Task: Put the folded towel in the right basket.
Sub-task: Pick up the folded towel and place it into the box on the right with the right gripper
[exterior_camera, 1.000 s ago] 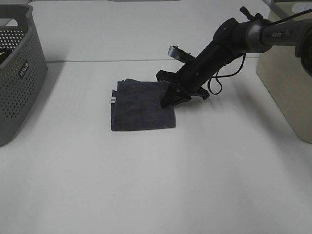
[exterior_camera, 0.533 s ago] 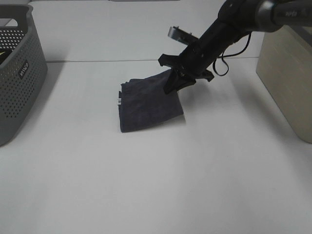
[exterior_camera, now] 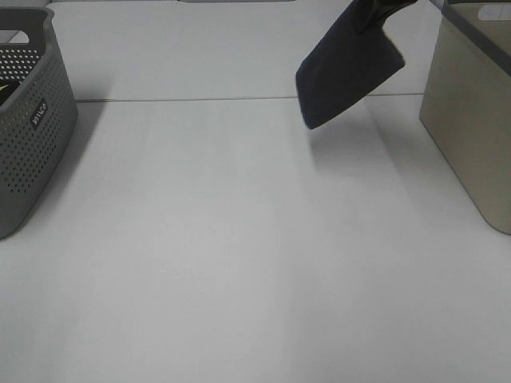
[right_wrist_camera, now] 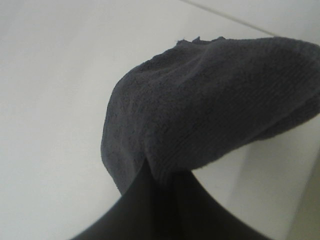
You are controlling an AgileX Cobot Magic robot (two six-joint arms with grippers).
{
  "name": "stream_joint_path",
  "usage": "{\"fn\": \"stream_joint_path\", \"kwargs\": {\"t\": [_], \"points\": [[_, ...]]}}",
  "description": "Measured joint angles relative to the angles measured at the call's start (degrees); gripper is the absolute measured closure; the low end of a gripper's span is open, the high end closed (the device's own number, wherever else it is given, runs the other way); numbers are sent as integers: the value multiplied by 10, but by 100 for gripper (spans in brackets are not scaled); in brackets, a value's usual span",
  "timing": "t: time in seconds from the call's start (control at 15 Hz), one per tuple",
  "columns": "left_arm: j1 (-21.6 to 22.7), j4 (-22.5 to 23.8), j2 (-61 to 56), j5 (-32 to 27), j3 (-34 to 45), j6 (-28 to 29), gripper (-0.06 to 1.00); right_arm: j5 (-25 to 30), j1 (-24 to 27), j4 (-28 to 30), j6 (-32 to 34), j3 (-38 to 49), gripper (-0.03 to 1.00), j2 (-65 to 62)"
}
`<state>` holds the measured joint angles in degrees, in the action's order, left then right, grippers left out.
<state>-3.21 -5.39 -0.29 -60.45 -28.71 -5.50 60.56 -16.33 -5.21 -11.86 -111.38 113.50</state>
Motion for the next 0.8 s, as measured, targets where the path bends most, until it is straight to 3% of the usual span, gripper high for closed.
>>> {"fn": "stream_joint_path", "kwargs": {"t": [0.4,0.6,0.8], "points": [[0,0,0,0,0,0,-3,35,152,16,13,0,92,-111],[0,0,0,0,0,0,-3,49,279,-18,13,0,92,-137],[0,0,0,0,0,0,-3,52,311,-20,13,0,92,-112]]}}
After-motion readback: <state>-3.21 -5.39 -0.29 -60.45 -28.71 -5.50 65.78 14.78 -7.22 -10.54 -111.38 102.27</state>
